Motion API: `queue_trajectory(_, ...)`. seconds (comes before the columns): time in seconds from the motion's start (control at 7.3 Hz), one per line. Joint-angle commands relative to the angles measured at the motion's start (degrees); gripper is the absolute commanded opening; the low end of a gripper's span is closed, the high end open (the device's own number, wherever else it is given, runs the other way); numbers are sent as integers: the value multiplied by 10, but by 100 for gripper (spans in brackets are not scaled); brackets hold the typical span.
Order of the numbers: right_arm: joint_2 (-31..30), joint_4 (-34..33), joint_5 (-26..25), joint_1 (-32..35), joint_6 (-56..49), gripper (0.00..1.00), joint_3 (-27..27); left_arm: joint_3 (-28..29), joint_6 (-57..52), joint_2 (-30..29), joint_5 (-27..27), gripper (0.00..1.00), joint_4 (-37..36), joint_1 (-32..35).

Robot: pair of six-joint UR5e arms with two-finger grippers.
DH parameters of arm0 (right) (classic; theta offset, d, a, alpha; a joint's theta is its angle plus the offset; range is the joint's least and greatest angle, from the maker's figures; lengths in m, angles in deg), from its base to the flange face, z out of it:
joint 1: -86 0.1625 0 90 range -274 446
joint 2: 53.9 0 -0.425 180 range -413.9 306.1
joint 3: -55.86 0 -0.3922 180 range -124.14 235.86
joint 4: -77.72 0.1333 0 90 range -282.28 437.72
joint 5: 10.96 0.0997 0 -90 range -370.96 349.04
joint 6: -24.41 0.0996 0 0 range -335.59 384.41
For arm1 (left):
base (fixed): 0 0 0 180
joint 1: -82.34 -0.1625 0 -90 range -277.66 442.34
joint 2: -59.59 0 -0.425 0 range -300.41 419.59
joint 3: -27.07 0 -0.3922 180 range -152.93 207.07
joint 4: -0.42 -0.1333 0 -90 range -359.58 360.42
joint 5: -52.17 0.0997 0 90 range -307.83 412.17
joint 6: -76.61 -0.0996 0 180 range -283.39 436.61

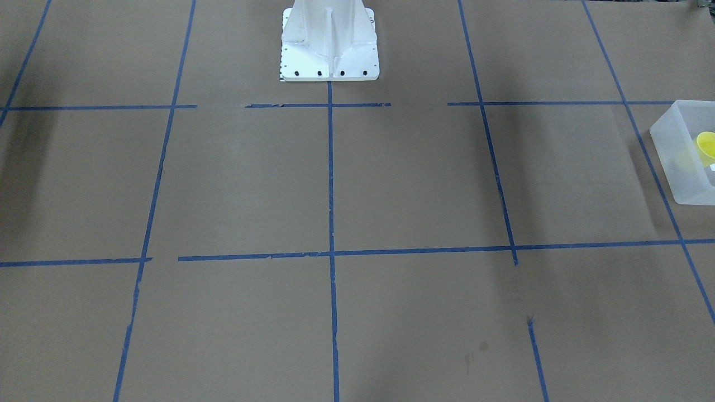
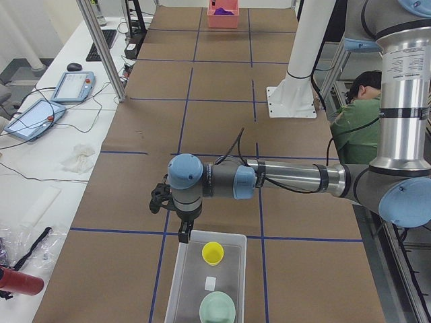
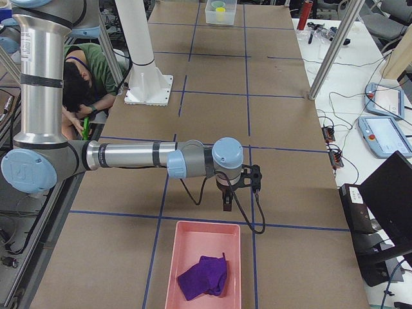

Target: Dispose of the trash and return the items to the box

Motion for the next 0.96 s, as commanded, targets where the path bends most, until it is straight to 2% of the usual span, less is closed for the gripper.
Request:
queue_trajectory(0.0, 3, 0, 0, 0, 0, 100, 0, 26, 2, -33, 1, 100, 7, 4)
queue_trajectory(0.14, 4, 0, 0, 0, 0, 100, 0, 46, 1, -48, 1, 100, 7, 4)
queue_trajectory(0.82, 6, 0, 0, 0, 0, 100, 0, 46, 2, -44, 0, 100, 3, 4)
